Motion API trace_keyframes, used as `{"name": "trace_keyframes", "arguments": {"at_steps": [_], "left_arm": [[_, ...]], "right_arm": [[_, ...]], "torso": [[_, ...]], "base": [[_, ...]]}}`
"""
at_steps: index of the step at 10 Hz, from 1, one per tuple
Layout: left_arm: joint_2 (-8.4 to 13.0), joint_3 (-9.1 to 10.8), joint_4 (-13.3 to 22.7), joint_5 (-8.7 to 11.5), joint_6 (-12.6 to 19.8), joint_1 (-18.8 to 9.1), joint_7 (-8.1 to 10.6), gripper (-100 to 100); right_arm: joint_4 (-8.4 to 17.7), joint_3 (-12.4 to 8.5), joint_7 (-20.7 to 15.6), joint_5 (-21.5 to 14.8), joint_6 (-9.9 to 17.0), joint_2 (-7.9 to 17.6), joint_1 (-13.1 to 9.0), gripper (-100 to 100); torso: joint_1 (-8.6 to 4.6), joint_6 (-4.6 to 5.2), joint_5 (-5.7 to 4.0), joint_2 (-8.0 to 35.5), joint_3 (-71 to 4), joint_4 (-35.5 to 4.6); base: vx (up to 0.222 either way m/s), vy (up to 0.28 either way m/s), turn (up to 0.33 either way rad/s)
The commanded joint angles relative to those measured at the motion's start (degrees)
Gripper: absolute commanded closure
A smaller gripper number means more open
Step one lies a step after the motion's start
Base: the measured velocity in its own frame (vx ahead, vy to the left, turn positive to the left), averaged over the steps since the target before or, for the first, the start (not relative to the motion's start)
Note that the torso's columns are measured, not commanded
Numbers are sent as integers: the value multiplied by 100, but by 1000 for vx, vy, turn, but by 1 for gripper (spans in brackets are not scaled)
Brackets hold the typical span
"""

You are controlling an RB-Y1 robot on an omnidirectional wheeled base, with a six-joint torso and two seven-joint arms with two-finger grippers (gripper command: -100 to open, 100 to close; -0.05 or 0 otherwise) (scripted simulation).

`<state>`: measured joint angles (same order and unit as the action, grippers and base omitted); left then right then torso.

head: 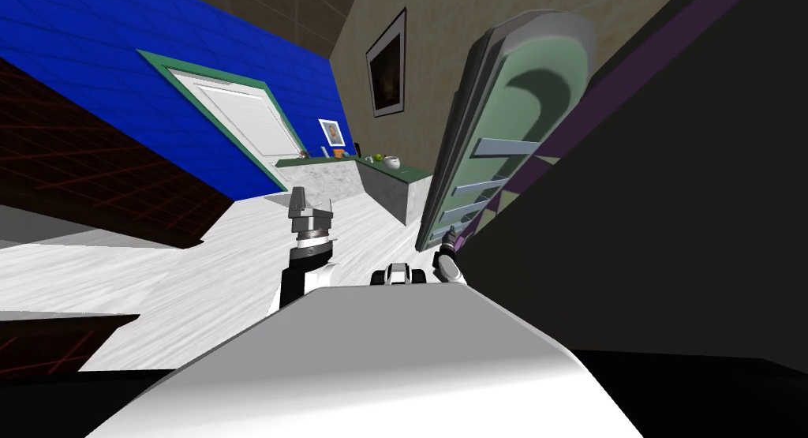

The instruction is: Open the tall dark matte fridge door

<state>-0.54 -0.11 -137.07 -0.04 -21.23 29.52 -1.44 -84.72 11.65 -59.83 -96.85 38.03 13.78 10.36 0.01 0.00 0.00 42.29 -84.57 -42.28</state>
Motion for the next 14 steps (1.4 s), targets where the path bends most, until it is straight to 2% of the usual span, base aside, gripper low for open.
{"name": "trace_keyframes", "arguments": {"at_steps": [1,3,4,8,13,14], "left_arm": [[0,0,0,0,0,0,0,0],[0,0,0,0,0,0,0,0],[0,0,0,0,0,0,0,0],[-1,-1,-1,0,-1,2,0,0],[-1,-1,-1,0,-1,3,0,0],[-1,-1,-1,0,-1,2,0,0]], "right_arm": [[191,0,-55,-324,279,50,-43,-100],[167,3,-25,-260,226,44,-41,-100],[166,3,-24,-259,223,44,-41,100],[240,-223,-171,-113,358,-17,-112,100],[364,-600,-416,131,581,-117,-231,100],[364,-600,-416,131,581,-117,-231,100]], "torso": [[0,0,0,0,0,0],[0,2,0,0,0,0],[0,0,0,0,0,0],[19,-2,6,-27,-18,9],[1,0,0,10,5,-2],[1,0,1,10,7,-3]], "base": [[-1,-5,120],[0,-2,12],[0,0,0],[154,111,-40],[231,183,-61],[180,143,-13]]}}
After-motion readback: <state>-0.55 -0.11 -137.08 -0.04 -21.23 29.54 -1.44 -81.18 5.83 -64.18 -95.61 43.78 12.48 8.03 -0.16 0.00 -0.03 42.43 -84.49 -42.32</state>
